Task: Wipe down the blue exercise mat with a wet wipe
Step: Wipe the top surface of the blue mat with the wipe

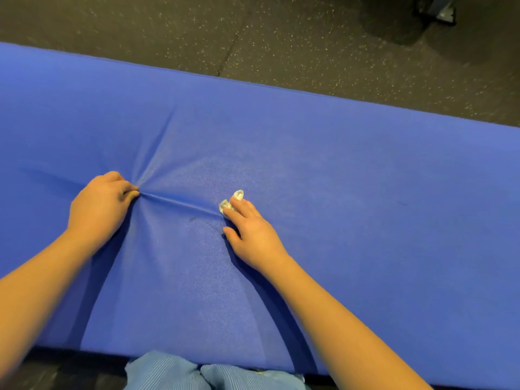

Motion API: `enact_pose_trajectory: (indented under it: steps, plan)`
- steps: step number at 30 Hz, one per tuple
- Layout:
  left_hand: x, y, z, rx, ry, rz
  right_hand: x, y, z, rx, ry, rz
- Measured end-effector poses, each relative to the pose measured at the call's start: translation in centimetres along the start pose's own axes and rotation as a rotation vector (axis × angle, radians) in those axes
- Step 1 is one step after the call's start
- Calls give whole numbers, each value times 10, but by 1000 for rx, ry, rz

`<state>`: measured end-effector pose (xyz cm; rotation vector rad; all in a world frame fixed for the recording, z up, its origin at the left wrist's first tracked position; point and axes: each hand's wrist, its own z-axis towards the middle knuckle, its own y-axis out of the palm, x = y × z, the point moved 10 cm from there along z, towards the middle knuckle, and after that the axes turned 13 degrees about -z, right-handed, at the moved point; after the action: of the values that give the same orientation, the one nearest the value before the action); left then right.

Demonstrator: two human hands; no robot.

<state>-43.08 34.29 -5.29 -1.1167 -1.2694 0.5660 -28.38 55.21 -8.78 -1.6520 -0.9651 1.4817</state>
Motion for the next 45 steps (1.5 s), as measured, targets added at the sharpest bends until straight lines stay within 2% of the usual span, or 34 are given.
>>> enact_pose_trajectory:
  steps: [2,6,9,11,14,16,19,21,22,24,26,29,31,33,35,37,41,45]
  plan:
    - [13,10,-8,-28,34,33,1,7,-6,-23,9,-6]
    - [77,53,-50,-169,279,-38,-4,14,-15,-12,8,5]
    - [89,108,-88,-377,213,-64,-6,15,-31,-33,-52,9]
    - [84,123,-99,-386,182,-44,10,10,-42,-20,-59,-56]
    - [80,122,-99,-380,167,-46,50,-2,-54,60,97,-103]
    - [82,122,-98,-382,168,-45,49,-1,-63,46,148,-89]
    - [84,122,-101,-399,157,-34,6,7,-92,-80,-45,-85]
    - [86,121,-101,-412,151,-2,7,0,-108,-97,-129,-142]
    - [87,121,-100,-417,141,25,18,-6,-111,-70,-125,-188]
    - [90,124,-101,-435,94,56,46,-18,-110,-2,1,-231]
    - [92,127,-107,-431,48,56,44,-18,-117,0,97,-154]
    - [96,131,-116,-395,61,46,1,-13,-147,-54,-56,-89]
    - [99,130,-117,-388,100,12,-3,-23,-163,7,-119,-116]
    - [103,129,-119,-395,149,-20,16,-37,-166,167,-33,-138]
    - [106,130,-120,-410,174,-24,35,-45,-169,285,134,-83]
    - [108,128,-119,-397,169,-19,27,-41,-176,300,185,-46]
    - [111,126,-119,-397,147,4,16,-41,-196,236,112,-30]
    - [110,128,-124,-401,138,13,59,-58,-199,351,397,-86]
